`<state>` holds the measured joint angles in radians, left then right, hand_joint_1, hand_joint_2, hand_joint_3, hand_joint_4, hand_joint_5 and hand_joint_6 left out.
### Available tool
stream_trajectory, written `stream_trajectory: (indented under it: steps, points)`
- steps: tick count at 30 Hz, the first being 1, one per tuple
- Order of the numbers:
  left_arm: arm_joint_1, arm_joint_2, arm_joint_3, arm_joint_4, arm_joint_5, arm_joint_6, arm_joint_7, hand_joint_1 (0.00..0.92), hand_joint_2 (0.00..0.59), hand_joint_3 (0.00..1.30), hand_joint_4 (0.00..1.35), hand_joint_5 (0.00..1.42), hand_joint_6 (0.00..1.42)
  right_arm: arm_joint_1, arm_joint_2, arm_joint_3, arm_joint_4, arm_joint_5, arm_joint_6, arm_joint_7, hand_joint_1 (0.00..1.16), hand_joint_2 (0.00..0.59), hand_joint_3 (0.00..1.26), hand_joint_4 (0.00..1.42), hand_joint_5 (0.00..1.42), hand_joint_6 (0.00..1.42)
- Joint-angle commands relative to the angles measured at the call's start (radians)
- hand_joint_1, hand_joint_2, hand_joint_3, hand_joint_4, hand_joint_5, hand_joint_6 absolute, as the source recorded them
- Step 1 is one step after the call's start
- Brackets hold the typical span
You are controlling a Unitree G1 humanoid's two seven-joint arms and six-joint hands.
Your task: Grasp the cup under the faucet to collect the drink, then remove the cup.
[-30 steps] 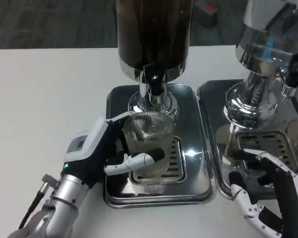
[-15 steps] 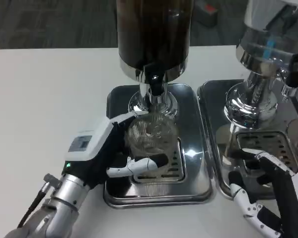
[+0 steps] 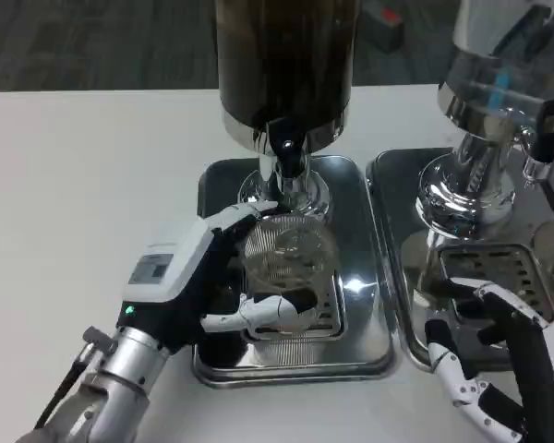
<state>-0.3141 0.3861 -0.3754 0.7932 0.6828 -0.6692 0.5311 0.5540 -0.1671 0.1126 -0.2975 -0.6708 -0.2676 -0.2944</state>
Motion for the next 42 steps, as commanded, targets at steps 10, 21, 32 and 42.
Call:
stream_trajectory:
  steps: [10,21,32,42]
  points:
    - [0.039,0.052,0.037,-0.039,-0.045,-0.035,-0.028,0.080,0.022,0.15,0.00,0.08,0.33,-0.011,0.001,-0.001,0.013,0.018,0.003,-0.002,0.43,0.403,0.45,0.39,0.42,0.56]
    - [0.186,0.150,0.161,-0.199,-0.125,-0.104,-0.045,0.077,0.025,0.20,0.16,0.22,0.40,-0.021,0.005,-0.003,0.020,0.032,-0.002,-0.009,0.45,0.385,0.46,0.39,0.43,0.56]
    - [0.296,0.233,0.421,-0.271,-0.533,-0.212,-0.275,0.000,0.090,0.37,0.48,0.57,0.77,-0.047,0.026,0.006,0.005,0.032,0.016,-0.002,0.48,0.371,0.47,0.39,0.43,0.56]
    - [0.210,0.186,0.535,-0.389,-1.225,-0.037,-0.910,0.000,0.062,0.47,0.61,0.70,0.95,-0.070,0.036,0.016,0.021,0.036,0.022,-0.001,0.49,0.364,0.47,0.39,0.43,0.56]
